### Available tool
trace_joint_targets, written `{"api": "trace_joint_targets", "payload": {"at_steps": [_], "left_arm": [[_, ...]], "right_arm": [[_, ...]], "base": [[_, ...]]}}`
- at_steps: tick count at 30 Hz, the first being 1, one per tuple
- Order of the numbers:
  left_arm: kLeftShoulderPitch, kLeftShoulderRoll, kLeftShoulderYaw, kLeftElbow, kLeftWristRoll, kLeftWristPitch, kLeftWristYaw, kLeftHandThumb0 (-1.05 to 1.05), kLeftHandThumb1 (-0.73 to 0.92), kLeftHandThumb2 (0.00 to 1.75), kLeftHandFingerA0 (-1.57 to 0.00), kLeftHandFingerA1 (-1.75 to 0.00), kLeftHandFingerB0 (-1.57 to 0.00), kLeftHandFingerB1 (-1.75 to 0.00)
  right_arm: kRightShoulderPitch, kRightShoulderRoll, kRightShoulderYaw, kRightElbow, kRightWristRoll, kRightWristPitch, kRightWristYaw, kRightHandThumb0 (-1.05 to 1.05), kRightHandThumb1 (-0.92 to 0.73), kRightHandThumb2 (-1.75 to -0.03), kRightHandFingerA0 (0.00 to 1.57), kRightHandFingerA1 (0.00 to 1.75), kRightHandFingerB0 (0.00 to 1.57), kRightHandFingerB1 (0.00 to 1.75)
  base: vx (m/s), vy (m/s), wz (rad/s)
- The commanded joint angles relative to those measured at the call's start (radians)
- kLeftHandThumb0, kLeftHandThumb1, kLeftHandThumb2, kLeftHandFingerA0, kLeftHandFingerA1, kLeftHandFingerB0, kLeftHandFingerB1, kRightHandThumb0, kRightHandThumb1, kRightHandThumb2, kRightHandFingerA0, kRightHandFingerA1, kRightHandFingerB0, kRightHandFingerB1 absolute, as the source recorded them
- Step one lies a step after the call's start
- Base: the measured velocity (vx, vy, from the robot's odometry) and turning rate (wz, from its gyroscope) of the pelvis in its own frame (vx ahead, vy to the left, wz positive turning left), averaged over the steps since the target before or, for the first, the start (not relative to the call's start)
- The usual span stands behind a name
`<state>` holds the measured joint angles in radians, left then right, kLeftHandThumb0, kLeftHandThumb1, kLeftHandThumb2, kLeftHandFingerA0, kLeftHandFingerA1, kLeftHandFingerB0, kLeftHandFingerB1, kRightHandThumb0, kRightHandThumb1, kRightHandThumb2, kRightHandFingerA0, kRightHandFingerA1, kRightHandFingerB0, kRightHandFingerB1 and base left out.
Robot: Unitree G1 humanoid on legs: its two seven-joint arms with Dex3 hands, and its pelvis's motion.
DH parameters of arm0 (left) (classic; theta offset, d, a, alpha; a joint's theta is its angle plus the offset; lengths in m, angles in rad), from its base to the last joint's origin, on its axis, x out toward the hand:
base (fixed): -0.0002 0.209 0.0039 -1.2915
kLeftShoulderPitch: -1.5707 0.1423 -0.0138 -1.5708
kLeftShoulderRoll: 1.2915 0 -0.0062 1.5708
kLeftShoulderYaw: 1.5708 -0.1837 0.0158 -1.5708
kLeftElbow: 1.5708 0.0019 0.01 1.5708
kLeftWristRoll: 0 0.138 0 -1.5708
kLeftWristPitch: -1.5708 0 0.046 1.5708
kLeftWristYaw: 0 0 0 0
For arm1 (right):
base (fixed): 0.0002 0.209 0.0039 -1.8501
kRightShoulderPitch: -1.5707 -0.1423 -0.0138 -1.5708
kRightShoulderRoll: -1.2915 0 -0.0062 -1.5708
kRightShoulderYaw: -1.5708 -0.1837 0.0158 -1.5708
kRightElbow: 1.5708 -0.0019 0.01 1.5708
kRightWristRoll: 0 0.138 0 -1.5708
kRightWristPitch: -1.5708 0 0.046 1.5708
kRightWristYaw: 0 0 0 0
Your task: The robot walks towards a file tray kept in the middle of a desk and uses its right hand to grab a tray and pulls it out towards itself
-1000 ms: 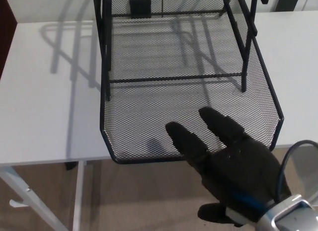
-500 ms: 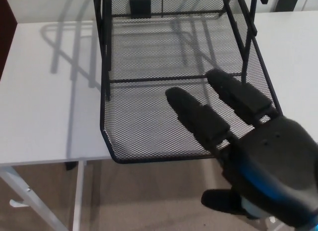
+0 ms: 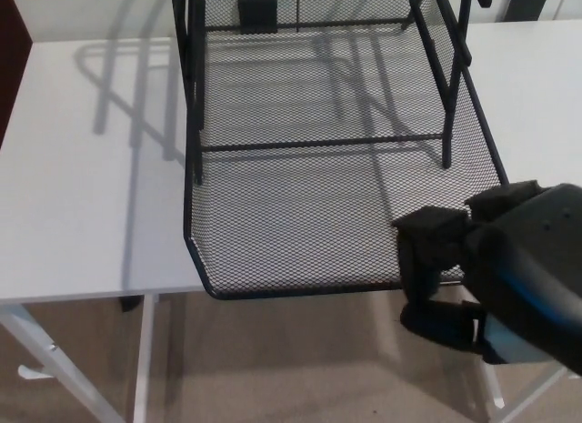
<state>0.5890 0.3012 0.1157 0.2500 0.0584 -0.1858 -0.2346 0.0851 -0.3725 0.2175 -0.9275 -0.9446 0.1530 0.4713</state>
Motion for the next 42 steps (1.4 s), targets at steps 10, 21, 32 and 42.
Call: {"api": "trace_joint_targets", "payload": {"at_steps": [10,21,32,42], "left_arm": [[-0.004,0.034,-0.002,0.057,-0.001,-0.005,-0.028,-0.24,0.63,0.59,-0.63,-0.59,-0.41,-0.44],[-0.026,0.042,0.023,0.048,-0.029,0.035,-0.039,-0.20,0.63,0.59,-0.68,-0.60,-0.41,-0.44],[-0.020,0.018,0.022,0.056,-0.040,0.009,-0.031,-0.20,0.64,0.59,-0.67,-0.64,-0.41,-0.44],[-0.052,0.024,0.041,0.078,-0.063,0.042,-0.044,-0.20,0.65,0.59,-0.64,-0.65,-0.41,-0.44]], "right_arm": [[0.420,-0.156,-1.097,-0.025,1.892,-0.139,0.039,-0.68,-0.79,-0.64,1.00,1.75,0.82,1.58],[0.331,-0.172,-1.621,0.899,2.037,0.621,0.824,-0.52,-0.75,-0.65,1.10,1.44,1.07,0.54],[0.399,0.000,-0.804,1.172,0.738,-0.160,-0.007,-0.55,-0.67,-0.60,1.04,0.70,0.85,0.58],[0.239,0.035,-0.404,1.505,0.429,-0.106,-0.159,-0.76,-0.51,-0.89,0.04,0.40,0.06,0.19]], "base": [[0.00,0.000,0.00],[0.00,0.000,0.00],[0.00,0.000,0.00],[0.00,0.000,0.00]]}}
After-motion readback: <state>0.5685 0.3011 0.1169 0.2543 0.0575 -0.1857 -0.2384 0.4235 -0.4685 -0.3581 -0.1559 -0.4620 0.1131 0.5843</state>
